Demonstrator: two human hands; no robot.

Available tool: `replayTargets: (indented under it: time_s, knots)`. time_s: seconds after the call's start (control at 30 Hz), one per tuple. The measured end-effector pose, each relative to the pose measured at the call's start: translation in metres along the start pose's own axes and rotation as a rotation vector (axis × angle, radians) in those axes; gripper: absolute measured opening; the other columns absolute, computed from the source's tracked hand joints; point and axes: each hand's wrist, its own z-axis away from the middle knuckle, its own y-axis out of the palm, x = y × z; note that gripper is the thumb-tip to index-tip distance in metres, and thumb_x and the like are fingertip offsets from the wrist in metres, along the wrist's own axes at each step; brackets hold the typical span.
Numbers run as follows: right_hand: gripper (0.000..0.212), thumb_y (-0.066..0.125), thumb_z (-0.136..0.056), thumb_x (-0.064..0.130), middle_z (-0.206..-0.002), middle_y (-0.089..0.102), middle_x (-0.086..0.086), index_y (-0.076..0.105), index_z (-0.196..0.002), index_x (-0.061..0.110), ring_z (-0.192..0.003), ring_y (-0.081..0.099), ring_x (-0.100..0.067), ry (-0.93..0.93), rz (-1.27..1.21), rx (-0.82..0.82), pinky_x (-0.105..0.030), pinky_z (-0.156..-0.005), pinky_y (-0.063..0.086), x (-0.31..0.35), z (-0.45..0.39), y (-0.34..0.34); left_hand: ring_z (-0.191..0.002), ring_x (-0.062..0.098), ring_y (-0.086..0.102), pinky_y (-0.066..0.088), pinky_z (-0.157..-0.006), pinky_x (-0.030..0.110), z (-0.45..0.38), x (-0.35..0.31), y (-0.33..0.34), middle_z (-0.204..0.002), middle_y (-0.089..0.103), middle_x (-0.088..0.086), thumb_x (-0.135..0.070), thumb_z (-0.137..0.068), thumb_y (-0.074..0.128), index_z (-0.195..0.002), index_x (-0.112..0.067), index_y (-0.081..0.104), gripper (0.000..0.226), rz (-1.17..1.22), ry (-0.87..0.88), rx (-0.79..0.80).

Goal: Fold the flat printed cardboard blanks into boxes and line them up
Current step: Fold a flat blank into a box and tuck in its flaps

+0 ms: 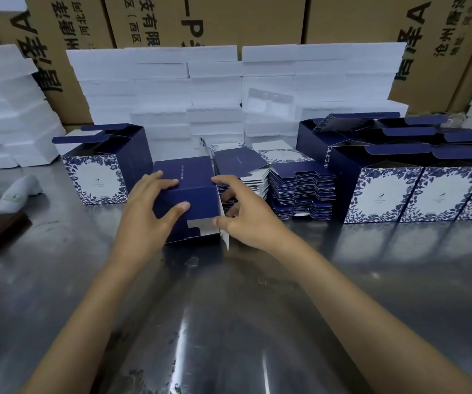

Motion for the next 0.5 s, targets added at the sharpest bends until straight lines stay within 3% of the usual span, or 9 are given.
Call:
replayTargets:
  time_s: [0.07, 0.17, 0.23, 0.3, 0.37, 0.43, 0.5]
  knots:
    - [0.065, 0.077, -0.086, 0.019, -0.122, 0.048, 0.007, 0.046, -0.14, 0.036, -0.086, 0.055, -0.004, -0.012, 0.01, 0.022, -0.012, -0.074, 0.042, 0.003, -0.003, -0.005, -0.141, 0.018, 0.042, 0.032, -0.114, 0.031, -0.002, -0.002, 0.001, -0.138, 0.058, -0.001, -0.02, -0.084, 0.079, -0.119, -0.014, 0.067, 0.037, 0.029, 0.028, -0.04]
    - [0.051, 0.078, -0.088, 0.025, -0.137, 0.049, 0.008, 0.058, -0.135, 0.032, -0.123, 0.049, -0.008, -0.088, 0.026, -0.04, -0.024, -0.104, 0.039, 0.009, -0.012, -0.003, -0.128, 0.017, 0.054, 0.039, -0.11, 0.031, -0.004, -0.004, 0.003, -0.122, 0.065, -0.006, -0.015, -0.081, 0.081, -0.109, -0.013, 0.071, 0.03, 0.106, 0.052, -0.084]
    - [0.042, 0.078, -0.088, 0.023, -0.147, 0.047, 0.006, 0.067, -0.128, 0.031, -0.138, 0.038, -0.011, -0.164, 0.075, -0.068, -0.023, -0.112, 0.028, 0.014, -0.018, 0.002, -0.121, 0.015, 0.056, 0.041, -0.104, 0.027, -0.003, -0.002, 0.002, -0.117, 0.068, -0.007, -0.016, -0.08, 0.082, -0.104, -0.017, 0.073, 0.025, 0.155, 0.064, -0.104]
    - [0.032, 0.078, -0.087, 0.017, -0.149, 0.049, 0.003, 0.073, -0.118, 0.026, -0.14, 0.034, -0.013, -0.218, 0.103, -0.091, -0.02, -0.109, 0.024, 0.016, -0.024, 0.011, -0.12, 0.009, 0.054, 0.04, -0.1, 0.025, -0.002, 0.001, 0.001, -0.116, 0.069, -0.009, -0.018, -0.081, 0.081, -0.102, -0.021, 0.075, 0.023, 0.22, 0.044, -0.103]
    - [0.022, 0.076, -0.087, 0.01, -0.135, 0.061, 0.001, 0.077, -0.108, 0.017, -0.131, 0.044, -0.016, -0.245, 0.068, -0.155, -0.014, -0.101, 0.028, 0.015, -0.028, 0.019, -0.121, 0.006, 0.053, 0.04, -0.102, 0.029, -0.001, 0.002, 0.003, -0.115, 0.069, -0.01, -0.017, -0.081, 0.081, -0.101, -0.024, 0.075, 0.022, 0.277, 0.028, -0.105]
    - [0.016, 0.076, -0.086, 0.004, -0.115, 0.071, 0.0, 0.08, -0.099, 0.011, -0.119, 0.052, -0.018, -0.244, -0.01, -0.245, -0.007, -0.093, 0.032, 0.015, -0.03, 0.027, -0.12, 0.011, 0.055, 0.041, -0.104, 0.032, -0.001, 0.001, 0.005, -0.112, 0.07, -0.006, -0.012, -0.082, 0.08, -0.098, -0.025, 0.074, 0.022, 0.286, 0.032, -0.13]
    - [0.015, 0.076, -0.084, 0.001, -0.107, 0.074, -0.001, 0.081, -0.095, 0.009, -0.114, 0.055, -0.017, -0.233, -0.055, -0.286, -0.004, -0.09, 0.033, 0.016, -0.032, 0.031, -0.12, 0.016, 0.056, 0.041, -0.106, 0.032, -0.002, 0.0, 0.005, -0.109, 0.071, -0.003, -0.01, -0.082, 0.079, -0.096, -0.026, 0.073, 0.023, 0.278, 0.031, -0.144]
